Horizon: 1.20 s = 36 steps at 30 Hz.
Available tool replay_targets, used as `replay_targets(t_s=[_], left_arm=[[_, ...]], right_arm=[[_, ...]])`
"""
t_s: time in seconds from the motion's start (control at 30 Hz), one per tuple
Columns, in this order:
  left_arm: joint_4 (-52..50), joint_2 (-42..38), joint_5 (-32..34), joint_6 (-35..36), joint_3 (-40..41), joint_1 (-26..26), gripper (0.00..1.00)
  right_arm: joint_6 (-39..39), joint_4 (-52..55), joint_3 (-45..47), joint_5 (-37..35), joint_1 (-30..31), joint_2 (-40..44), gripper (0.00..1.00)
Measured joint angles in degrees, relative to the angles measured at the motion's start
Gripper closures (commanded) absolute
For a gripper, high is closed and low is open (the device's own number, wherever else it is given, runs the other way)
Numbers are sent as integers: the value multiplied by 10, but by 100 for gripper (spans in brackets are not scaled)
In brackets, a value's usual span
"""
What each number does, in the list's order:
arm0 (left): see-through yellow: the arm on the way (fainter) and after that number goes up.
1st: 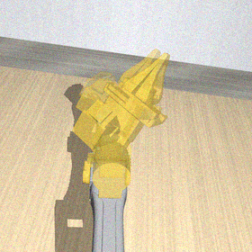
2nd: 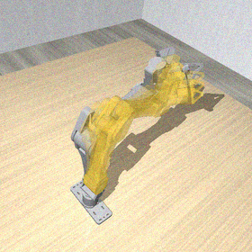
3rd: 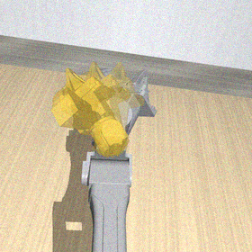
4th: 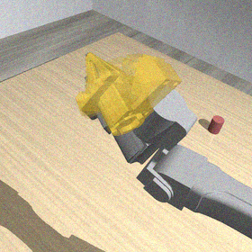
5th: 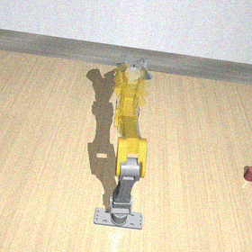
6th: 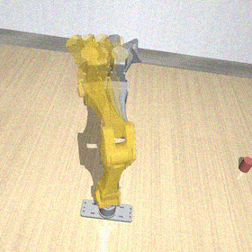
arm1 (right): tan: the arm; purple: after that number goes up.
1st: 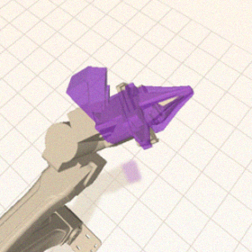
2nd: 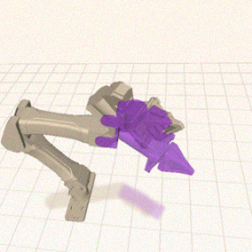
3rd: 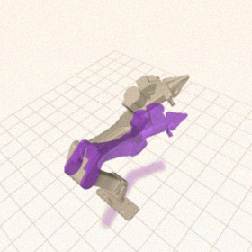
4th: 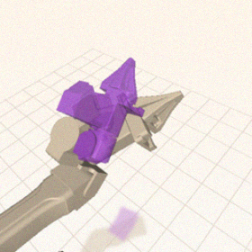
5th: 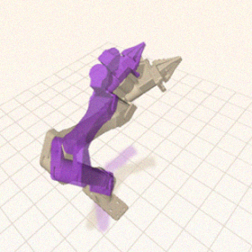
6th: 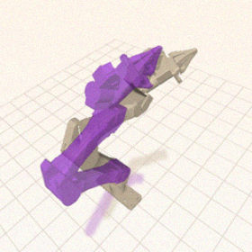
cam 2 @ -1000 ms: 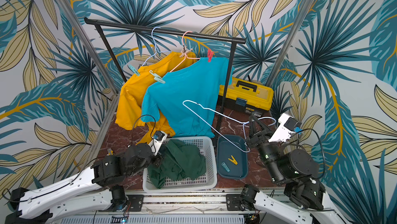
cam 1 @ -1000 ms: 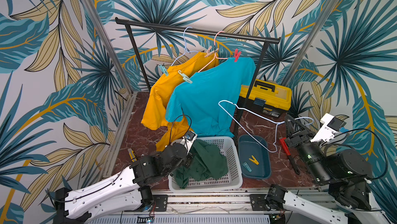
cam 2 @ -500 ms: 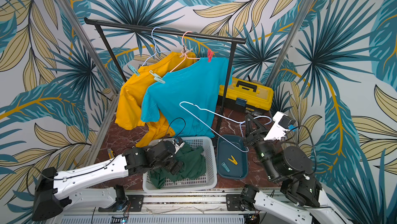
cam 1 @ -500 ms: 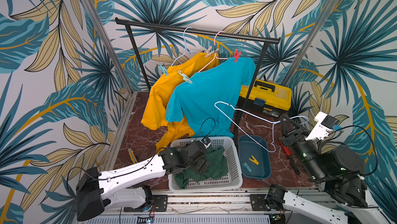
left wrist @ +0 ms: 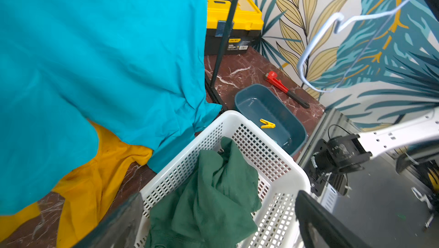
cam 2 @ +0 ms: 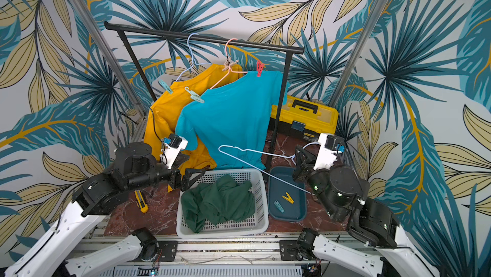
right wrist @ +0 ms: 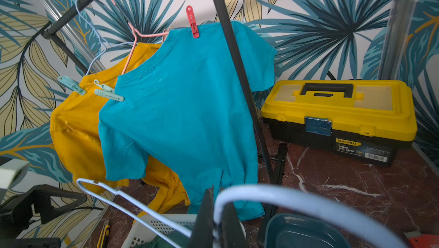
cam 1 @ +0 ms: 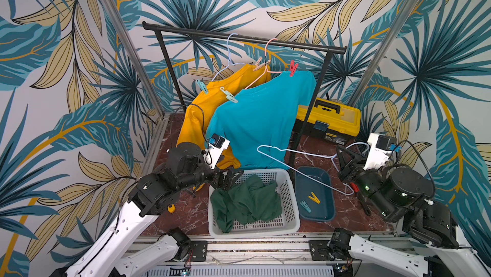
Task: Remove the clothespins securing t-shirts to the hanger
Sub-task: Adjust the T-shirt in the basket, then place the hanger on the clothes rail.
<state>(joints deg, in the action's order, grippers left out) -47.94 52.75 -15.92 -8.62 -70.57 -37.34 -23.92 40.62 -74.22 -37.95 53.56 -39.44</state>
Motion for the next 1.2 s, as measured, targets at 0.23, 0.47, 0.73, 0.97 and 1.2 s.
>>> replay_targets(t_s=[0.23,0.47,0.73,0.97,1.2], left_arm=[[-19,77,-87,50,-37,6,0],[-20,95,-151,74,-81,8,22],[-21,129,-215,89,-87,8,36],[-21,130,-248,95,-87,8,67],[-21,136,-268,100,-87,8,100]], right_arm=[[19,28,-4,51,0,-27,100],[22,29,7,75,0,-11,100],[27,29,13,92,0,-22,100],[30,27,13,93,0,-21,100],[30,24,17,93,0,-14,100]])
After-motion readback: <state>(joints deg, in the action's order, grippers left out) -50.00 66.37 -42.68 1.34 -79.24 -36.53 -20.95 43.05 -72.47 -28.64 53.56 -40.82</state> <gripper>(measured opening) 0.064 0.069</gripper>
